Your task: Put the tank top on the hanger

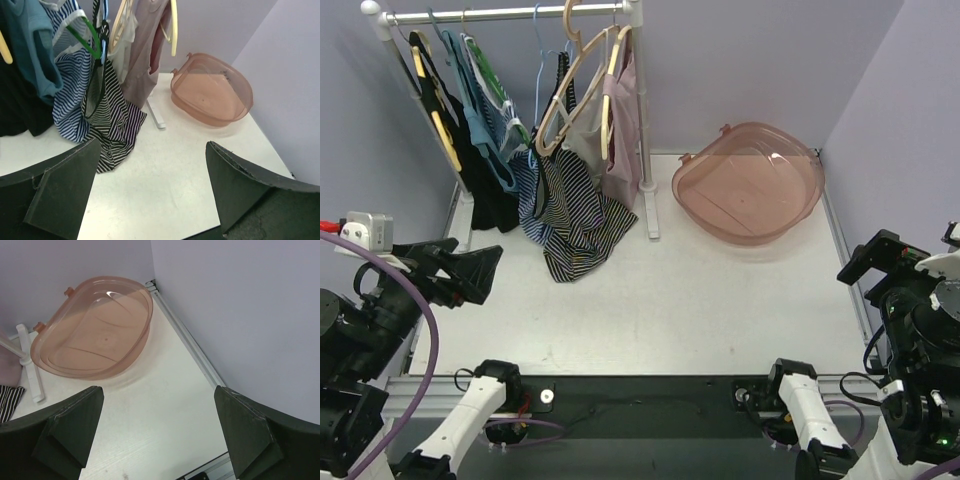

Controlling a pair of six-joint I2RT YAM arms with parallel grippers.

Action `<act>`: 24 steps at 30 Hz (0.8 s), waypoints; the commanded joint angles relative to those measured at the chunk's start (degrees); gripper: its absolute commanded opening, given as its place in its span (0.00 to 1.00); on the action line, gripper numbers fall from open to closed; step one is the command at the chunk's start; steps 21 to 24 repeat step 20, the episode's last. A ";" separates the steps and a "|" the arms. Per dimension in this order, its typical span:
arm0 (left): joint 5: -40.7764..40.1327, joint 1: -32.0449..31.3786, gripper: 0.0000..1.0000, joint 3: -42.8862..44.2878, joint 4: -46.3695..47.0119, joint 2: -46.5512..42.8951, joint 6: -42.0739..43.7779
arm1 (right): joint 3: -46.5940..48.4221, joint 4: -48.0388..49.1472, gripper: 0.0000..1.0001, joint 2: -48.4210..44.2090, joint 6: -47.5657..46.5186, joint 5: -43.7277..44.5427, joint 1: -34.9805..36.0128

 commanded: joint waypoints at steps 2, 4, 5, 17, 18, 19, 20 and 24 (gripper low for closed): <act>-4.79 -2.56 0.97 -0.04 -3.50 -1.44 1.69 | 2.32 -0.99 1.00 2.57 -1.12 2.59 -0.31; -6.37 -3.45 0.97 -0.22 -3.76 -1.88 1.43 | 2.50 -0.99 1.00 2.75 -1.03 2.68 -0.31; -6.90 -3.97 0.97 -0.39 -3.85 -2.23 1.34 | 2.50 -1.08 1.00 2.83 -1.03 2.86 -0.40; -13.85 -10.48 0.97 -2.33 -3.77 -4.34 -1.12 | 1.26 -1.17 1.00 2.22 -0.77 4.00 -0.31; -14.28 -10.74 0.97 -2.42 -3.68 -4.52 -1.21 | 1.18 -1.08 1.00 2.31 -0.85 4.09 -0.31; -14.46 -10.92 0.97 -2.50 -3.59 -4.52 -1.38 | 1.18 -0.99 1.00 2.31 -0.77 4.09 -0.31; -14.55 -11.18 0.97 -2.68 -3.59 -4.69 -1.47 | 1.18 -0.99 1.00 2.22 -0.85 4.00 -0.31; -14.55 -11.18 0.97 -2.68 -3.59 -4.69 -1.47 | 1.18 -0.99 1.00 2.22 -0.85 4.00 -0.31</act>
